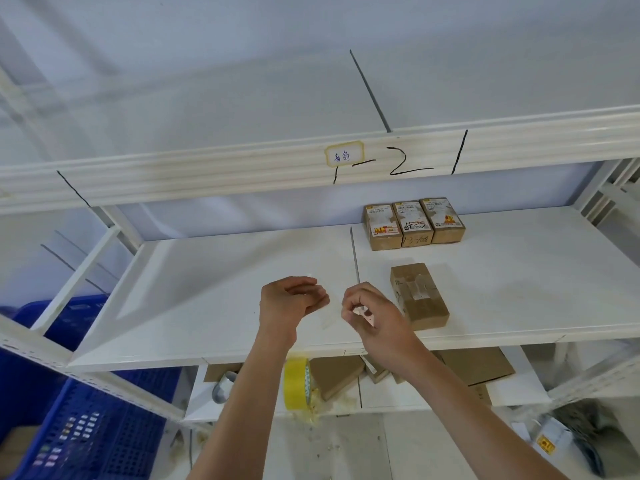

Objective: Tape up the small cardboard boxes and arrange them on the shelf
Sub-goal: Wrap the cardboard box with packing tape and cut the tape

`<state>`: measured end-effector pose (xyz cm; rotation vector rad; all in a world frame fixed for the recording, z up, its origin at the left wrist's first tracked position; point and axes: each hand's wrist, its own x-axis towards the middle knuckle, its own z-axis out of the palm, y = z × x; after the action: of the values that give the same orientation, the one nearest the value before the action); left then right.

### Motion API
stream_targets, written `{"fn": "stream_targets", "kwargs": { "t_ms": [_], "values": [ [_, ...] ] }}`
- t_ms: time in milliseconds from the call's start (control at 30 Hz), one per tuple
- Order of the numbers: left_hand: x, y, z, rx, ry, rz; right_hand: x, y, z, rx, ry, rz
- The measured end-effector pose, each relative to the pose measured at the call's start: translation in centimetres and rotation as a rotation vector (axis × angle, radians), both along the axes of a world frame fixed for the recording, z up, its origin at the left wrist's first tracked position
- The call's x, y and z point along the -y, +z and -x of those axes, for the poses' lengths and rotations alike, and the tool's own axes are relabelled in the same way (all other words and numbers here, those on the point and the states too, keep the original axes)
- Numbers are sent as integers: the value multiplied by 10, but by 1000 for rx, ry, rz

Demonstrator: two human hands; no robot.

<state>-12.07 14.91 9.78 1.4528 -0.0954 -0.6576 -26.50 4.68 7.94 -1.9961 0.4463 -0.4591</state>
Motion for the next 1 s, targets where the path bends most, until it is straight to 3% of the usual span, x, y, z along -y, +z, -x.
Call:
{"fn": "stream_targets", "kwargs": {
  "t_ms": [133, 267, 333, 500, 667, 800, 1000],
  "values": [
    [0, 4, -2, 91, -12, -4, 3, 7, 2, -69, 33, -202],
    [4, 7, 3, 222, -6, -29, 6, 13, -11, 0, -73, -783],
    [7, 9, 4, 270, 1, -44, 5, 14, -18, 14, -138, -950],
    [8, 10, 4, 334, 53, -66, 4, 4, -25, -36, -278, -831],
    [10, 5, 3, 447, 64, -126, 8, -2, -26, -5, -231, -1085],
    [9, -2, 1, 383, 87, -96, 9, -5, -19, -13, -170, -1101],
    [8, -11, 0, 196, 79, 1, 14, -11, -15, -93, -270, -1019]
  ]
}}
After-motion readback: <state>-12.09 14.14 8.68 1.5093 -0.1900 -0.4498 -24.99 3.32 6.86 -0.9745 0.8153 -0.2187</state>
